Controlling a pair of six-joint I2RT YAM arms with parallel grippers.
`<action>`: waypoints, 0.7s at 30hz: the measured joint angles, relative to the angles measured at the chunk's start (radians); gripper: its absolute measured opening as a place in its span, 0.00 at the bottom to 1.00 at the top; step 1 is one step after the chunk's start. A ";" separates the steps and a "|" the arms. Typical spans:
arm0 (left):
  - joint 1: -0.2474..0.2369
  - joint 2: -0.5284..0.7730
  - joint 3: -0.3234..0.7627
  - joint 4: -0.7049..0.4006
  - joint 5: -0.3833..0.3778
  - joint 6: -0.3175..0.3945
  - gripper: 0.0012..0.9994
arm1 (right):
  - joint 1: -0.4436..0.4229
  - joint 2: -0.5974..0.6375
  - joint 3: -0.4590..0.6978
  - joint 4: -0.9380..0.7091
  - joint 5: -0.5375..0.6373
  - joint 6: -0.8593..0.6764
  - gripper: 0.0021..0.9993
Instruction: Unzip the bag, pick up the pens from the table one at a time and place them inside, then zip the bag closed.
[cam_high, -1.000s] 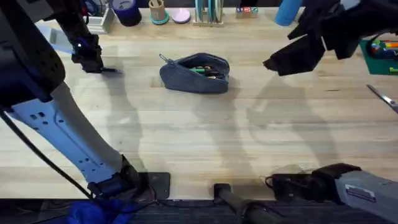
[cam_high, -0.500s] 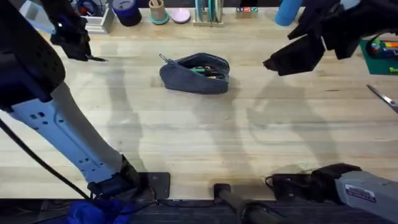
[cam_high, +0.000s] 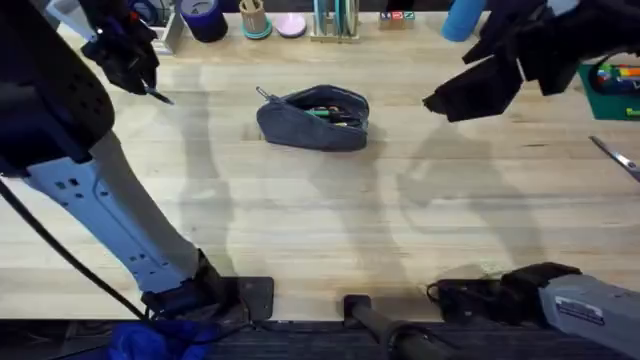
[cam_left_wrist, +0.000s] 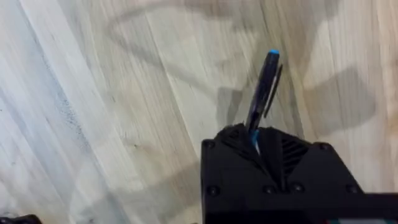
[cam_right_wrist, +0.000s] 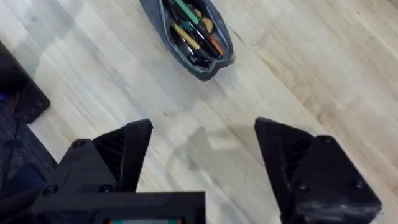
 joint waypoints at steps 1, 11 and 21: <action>-0.008 0.000 0.000 -0.003 -0.002 0.009 0.04 | 0.000 0.000 0.000 0.000 0.000 0.000 1.00; -0.060 -0.103 -0.078 0.011 -0.007 0.096 0.04 | 0.000 0.000 0.000 -0.001 0.000 0.000 1.00; -0.054 -0.387 -0.345 0.171 0.041 0.258 0.04 | 0.000 0.000 0.000 -0.001 0.000 0.000 1.00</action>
